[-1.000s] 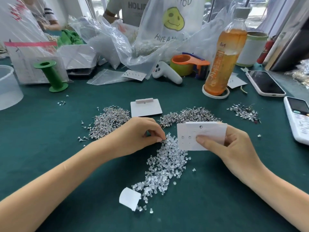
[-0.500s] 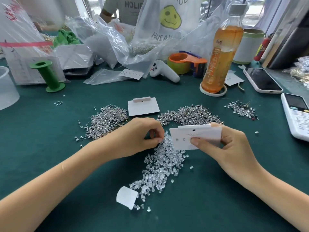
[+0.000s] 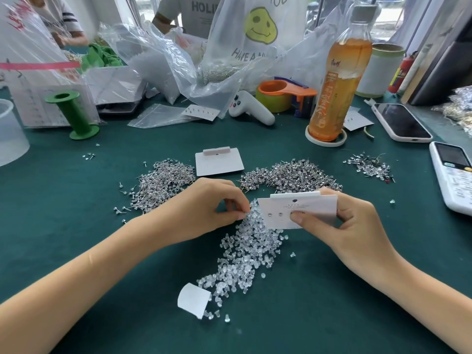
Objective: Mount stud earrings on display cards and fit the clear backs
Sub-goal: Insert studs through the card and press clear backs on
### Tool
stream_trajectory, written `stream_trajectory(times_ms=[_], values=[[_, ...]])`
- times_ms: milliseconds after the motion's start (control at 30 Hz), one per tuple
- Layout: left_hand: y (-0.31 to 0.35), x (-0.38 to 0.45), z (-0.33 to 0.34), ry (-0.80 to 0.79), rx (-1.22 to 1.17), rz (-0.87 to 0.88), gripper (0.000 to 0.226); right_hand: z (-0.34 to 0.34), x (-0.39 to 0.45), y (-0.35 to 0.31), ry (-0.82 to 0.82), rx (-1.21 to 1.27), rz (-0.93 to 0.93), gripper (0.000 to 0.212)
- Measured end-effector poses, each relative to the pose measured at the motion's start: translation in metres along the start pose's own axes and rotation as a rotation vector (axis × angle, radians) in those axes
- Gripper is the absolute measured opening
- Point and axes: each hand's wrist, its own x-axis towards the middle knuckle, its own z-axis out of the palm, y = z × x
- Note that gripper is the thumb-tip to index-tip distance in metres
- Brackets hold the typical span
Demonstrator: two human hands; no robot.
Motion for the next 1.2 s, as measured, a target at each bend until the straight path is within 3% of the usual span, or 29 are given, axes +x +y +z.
stream_trajectory(times_ms=[200, 333, 433, 567, 733, 867, 1067, 1200], values=[[0.000, 0.000, 0.001, 0.032, -0.024, 0.002, 0.007, 0.000, -0.001, 0.001, 0.002, 0.000, -0.024, 0.017], [0.000, -0.001, 0.002, 0.080, -0.170, -0.065, 0.013, -0.001, -0.002, 0.004, 0.014, -0.060, -0.081, 0.020], [0.001, -0.001, 0.001, 0.054, -0.335, -0.106, 0.012, 0.001, -0.002, 0.003, 0.011, -0.181, -0.253, 0.006], [0.005, 0.001, -0.001, 0.043, -0.541, -0.136, 0.010, 0.002, 0.000, 0.004, -0.006, -0.490, -0.606, 0.016], [0.015, -0.002, -0.002, -0.009, -0.703, -0.114, 0.015, 0.002, 0.000, 0.007, -0.039, -0.663, -0.797, 0.018], [0.022, -0.004, -0.005, -0.056, -0.720, -0.099, 0.015, 0.003, 0.000, 0.005, -0.071, -0.718, -0.883, 0.030], [0.027, -0.006, -0.005, -0.117, -0.715, -0.105, 0.021, 0.005, 0.001, 0.002, -0.082, -0.791, -0.946, 0.019], [0.030, -0.007, -0.005, -0.097, -0.557, -0.070, 0.022, 0.005, 0.001, 0.003, -0.099, -0.801, -0.943, 0.018]])
